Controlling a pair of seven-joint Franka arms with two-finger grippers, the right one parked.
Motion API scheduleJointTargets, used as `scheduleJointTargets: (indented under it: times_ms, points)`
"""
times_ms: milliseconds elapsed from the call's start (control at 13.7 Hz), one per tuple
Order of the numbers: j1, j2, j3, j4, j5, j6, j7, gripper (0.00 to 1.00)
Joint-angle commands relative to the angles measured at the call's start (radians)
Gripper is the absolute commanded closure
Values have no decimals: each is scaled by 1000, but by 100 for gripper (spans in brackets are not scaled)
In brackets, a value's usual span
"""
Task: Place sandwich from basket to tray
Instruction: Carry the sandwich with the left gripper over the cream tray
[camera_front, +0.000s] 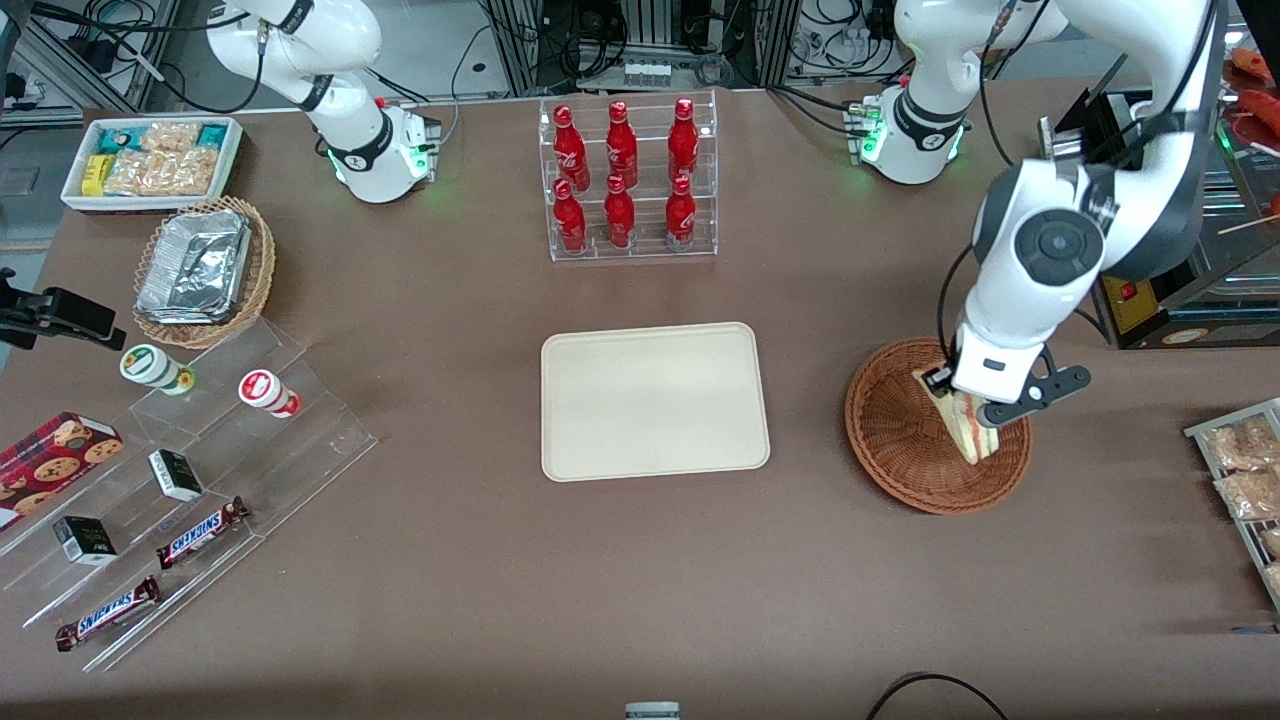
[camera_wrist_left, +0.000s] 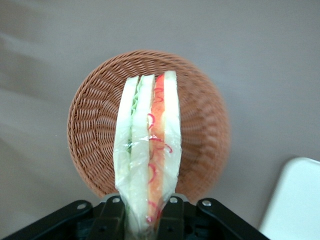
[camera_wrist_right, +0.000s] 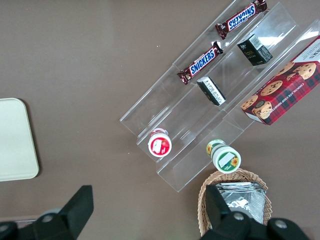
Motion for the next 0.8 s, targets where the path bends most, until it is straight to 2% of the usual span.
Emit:
scheduleJointTargets:
  times_ms: [0, 73, 293, 585, 659, 732]
  points:
    - [10, 66, -99, 215, -87, -162, 52, 100]
    - [2, 82, -122, 258, -107, -179, 46, 100]
    - [-51, 192, -225, 355, -106, -175, -41, 100]
    - [-222, 396, -225, 490, -90, -98, -98, 100]
    - [-252, 440, -222, 513, -71, -83, -115, 100]
    - [-286, 494, -222, 539, -14, -60, -153, 100]
